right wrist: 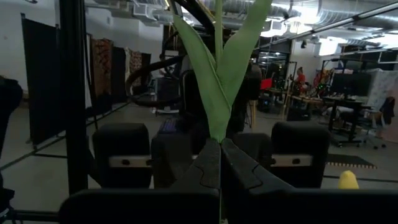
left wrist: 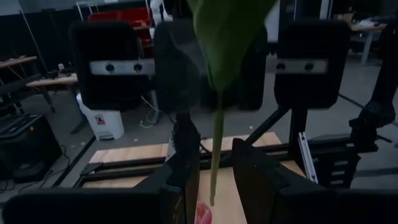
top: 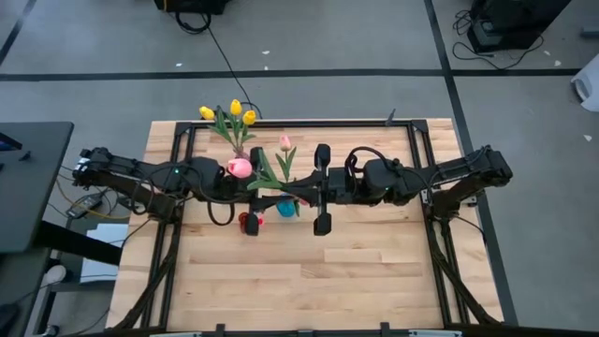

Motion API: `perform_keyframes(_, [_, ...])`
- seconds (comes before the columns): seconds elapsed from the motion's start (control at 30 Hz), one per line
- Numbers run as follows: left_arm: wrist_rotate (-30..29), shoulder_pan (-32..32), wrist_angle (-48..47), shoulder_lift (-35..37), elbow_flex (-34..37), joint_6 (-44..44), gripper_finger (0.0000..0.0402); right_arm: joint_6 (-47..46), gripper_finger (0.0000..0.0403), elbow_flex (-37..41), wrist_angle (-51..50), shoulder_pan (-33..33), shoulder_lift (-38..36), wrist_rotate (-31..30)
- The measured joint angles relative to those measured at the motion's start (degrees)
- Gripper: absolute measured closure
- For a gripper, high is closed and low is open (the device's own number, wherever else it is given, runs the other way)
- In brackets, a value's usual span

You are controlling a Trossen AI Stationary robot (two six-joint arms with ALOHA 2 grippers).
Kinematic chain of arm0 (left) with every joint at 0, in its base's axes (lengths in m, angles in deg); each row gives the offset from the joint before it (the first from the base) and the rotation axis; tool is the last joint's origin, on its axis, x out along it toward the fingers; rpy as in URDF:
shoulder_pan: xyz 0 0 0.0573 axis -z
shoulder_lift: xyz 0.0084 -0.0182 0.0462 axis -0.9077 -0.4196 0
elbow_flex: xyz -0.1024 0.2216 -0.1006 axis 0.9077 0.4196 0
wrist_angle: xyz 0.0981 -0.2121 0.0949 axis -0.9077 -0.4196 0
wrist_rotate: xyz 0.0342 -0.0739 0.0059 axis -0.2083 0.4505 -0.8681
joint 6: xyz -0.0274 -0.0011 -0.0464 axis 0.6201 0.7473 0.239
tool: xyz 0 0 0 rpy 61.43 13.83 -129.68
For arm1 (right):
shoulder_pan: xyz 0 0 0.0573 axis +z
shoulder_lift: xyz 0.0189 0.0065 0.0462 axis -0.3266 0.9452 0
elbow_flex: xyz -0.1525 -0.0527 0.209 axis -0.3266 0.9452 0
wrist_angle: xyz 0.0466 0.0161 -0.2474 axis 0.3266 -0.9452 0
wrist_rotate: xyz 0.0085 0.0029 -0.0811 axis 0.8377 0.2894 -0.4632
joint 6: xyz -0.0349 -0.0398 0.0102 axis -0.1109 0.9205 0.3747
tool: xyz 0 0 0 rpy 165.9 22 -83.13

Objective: Sort flowers into vase by color
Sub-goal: Put the pink flower into the red flower vase

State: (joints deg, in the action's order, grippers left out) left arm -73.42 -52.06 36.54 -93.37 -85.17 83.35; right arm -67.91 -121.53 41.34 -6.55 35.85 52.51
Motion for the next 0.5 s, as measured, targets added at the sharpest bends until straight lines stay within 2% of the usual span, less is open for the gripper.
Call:
perform_keyframes(0.27, [-0.1, 0.0, 1.0, 0.0, 0.0, -0.9, 0.0311, 0.0, 0.0395, 0.0, 0.0, 0.0, 0.0, 0.0])
perform_keyframes(0.37, [-0.1, 0.0, 0.9, 0.0, 0.0, -1.1, 0.0332, 0.0, 0.0395, 0.0, -0.1, 0.0, 0.0, 0.0])
perform_keyframes(0.5, [-0.2, 0.0, 1.4, 0.0, 0.0, -2.5, 0.038, 0.0, 0.0395, 0.0, 0.1, 0.0, 0.3, 0.0])
